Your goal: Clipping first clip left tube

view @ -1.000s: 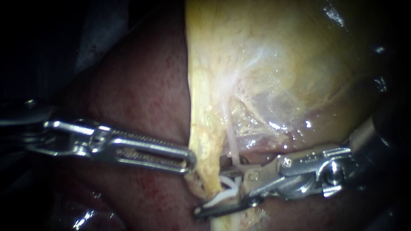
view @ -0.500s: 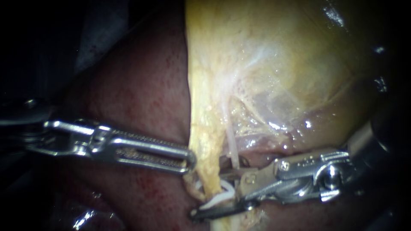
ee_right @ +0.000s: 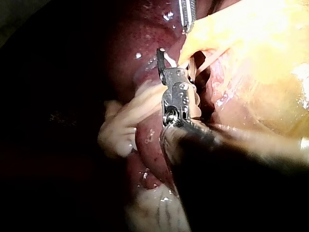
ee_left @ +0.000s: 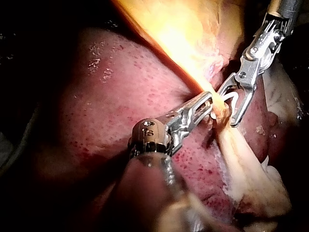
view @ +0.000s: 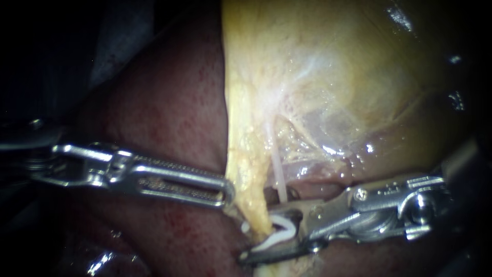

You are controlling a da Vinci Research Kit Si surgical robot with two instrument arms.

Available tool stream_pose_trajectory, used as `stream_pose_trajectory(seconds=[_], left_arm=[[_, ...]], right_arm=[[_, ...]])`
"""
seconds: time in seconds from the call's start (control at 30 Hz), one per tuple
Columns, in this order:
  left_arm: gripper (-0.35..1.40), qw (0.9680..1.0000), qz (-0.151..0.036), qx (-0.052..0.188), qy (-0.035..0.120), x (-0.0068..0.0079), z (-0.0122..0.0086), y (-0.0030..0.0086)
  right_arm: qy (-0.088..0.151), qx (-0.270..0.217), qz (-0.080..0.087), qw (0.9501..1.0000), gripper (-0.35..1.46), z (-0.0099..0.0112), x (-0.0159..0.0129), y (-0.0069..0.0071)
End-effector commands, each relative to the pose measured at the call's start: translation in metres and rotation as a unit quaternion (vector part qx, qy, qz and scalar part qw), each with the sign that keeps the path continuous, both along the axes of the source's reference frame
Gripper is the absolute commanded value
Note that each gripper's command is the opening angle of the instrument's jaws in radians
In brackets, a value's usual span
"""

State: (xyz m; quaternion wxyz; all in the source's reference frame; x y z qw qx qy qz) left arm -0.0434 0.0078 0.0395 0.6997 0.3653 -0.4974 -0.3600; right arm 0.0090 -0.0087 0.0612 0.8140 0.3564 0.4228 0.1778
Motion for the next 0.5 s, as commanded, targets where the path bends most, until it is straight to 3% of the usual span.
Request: stream_pose_trajectory(seconds=[0.03,0.27,0.5], left_arm=[[-0.35,1.0,0.0,0.0,0.0,0.0,0.0,0.0],[-0.35,1.0,0.0,0.0,0.0,-0.0001,0.0,0.0],[-0.35,1.0,0.0,0.0,0.0,-0.0001,0.0,0.0]], right_arm=[[-0.001,0.0,0.0,1.0,0.4,0.0002,0.0003,-0.0003],[-0.002,-0.002,-0.003,1.0,0.4,0.0016,0.0011,-0.0015],[-0.002,-0.003,-0.003,1.0,0.36,0.002,0.001,-0.0015]])
